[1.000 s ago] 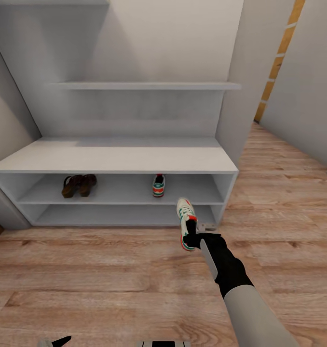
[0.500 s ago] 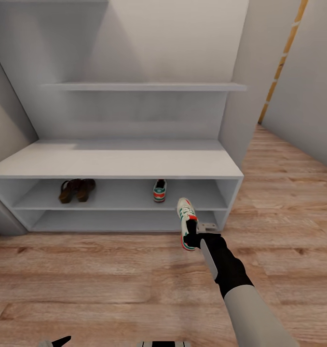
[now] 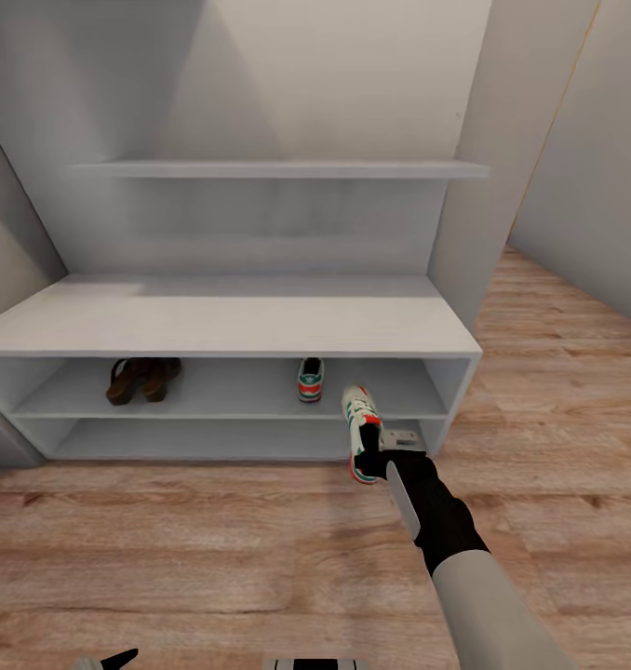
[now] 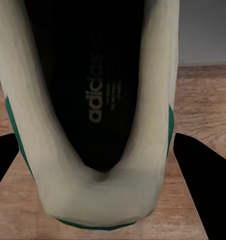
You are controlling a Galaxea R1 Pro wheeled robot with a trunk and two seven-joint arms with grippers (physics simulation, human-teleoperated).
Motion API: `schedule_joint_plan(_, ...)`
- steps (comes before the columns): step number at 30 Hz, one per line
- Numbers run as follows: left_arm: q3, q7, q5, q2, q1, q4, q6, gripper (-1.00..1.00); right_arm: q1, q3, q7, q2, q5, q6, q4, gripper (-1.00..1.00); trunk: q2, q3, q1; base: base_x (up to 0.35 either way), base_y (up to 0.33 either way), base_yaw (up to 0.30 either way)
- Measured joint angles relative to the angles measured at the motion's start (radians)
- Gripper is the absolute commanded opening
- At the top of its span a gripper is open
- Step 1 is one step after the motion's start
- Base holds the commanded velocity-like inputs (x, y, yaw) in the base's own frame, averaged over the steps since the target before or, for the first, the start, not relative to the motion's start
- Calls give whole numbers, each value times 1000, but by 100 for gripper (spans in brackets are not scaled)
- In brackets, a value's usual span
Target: Pick up the two gym shoes and the two sandals from the corridor floor and place them onto the hallstand (shoe rack) in the corridor, making sure they are on the rack and not on the floor. Arrange them so the two gym shoes are next to each other and the two sandals are next to each other.
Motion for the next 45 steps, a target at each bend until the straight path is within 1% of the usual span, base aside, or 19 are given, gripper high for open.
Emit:
schedule_joint_plan(9, 0, 0, 0, -2, 0, 0, 0, 100, 0, -1, -7, 0, 1, 0, 0, -100, 0, 0, 0, 285, 0, 0)
schedule_joint_plan(26, 0, 0, 0, -1, 0, 0, 0, 100, 0, -1, -14, 0, 0, 0, -2, -100, 0, 0, 0, 93, 53, 0)
schedule_joint_plan(36, 0, 0, 0, -1, 0, 0, 0, 100, 0, -1, -14, 0, 0, 0, -2, -100, 0, 0, 0, 266, 1, 0)
schedule_joint_plan(45, 0, 0, 0, -1, 0, 0, 1, 100, 0, -3, -14, 0, 0, 0, -2, -100, 0, 0, 0, 41, 6, 0)
